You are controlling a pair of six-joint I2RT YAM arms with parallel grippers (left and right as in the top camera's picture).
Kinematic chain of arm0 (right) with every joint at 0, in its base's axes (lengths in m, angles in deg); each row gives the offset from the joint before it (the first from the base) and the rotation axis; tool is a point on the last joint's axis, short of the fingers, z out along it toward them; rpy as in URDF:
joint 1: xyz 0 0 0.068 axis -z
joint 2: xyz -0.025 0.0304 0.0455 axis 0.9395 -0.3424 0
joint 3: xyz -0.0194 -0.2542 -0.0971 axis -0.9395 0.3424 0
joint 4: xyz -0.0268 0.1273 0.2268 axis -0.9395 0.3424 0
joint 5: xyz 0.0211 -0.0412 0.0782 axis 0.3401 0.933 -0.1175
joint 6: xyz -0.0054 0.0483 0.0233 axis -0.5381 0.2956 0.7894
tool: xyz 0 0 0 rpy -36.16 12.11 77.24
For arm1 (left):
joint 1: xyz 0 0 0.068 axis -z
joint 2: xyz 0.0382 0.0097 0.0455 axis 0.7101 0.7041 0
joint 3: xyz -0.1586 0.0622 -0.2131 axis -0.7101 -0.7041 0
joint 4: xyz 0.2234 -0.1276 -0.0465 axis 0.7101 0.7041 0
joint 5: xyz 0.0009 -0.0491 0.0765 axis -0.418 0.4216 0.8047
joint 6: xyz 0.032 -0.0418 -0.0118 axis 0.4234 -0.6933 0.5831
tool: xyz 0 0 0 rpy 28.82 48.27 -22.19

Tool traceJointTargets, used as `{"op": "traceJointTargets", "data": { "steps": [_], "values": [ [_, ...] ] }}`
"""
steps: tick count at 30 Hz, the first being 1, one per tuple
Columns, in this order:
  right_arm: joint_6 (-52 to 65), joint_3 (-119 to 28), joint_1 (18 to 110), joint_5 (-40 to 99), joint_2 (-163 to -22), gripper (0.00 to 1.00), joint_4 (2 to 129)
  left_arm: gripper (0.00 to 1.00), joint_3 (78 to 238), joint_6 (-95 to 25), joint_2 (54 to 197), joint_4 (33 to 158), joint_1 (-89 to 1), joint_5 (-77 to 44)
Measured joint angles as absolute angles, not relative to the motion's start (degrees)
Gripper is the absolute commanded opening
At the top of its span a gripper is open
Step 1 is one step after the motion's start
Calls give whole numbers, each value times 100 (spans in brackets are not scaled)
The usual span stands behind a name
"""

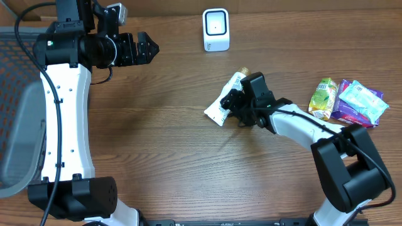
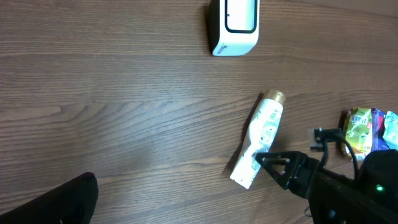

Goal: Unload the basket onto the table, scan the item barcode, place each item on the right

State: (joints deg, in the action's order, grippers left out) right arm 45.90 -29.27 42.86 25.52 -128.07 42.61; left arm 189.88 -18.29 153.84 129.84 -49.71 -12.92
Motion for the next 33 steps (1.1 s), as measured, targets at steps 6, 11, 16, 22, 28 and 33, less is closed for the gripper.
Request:
{"op": "traceJointTargets", "data": {
  "steps": [6, 11, 16, 22, 28, 33],
  "values": [
    [4535, -2888, 4092, 2626, -13065, 68, 3607, 100, 18988, -1829, 15386, 12984, -4971, -1292],
    [4520, -2927, 4068, 2576, -13338, 54, 3087, 100, 18988, -1829, 15384, 12984, -4971, -1292],
    [4551, -2967, 4068, 2556, -13521, 36, 2829, 99, 18988, -1829, 15384, 12984, -4971, -1292],
    [4632, -2971, 4070, 2535, -13572, 33, 2805, 99, 18988, -1829, 15384, 12984, -4971, -1292],
    [4588, -3091, 4070, 2235, -13554, 81, 2862, 100, 18988, -1829, 15384, 12984, -4971, -1292],
    [4496, -3229, 4030, 2388, -13375, 99, 3266, 100, 18988, -1829, 15384, 12984, -4971, -1292]
  ]
}}
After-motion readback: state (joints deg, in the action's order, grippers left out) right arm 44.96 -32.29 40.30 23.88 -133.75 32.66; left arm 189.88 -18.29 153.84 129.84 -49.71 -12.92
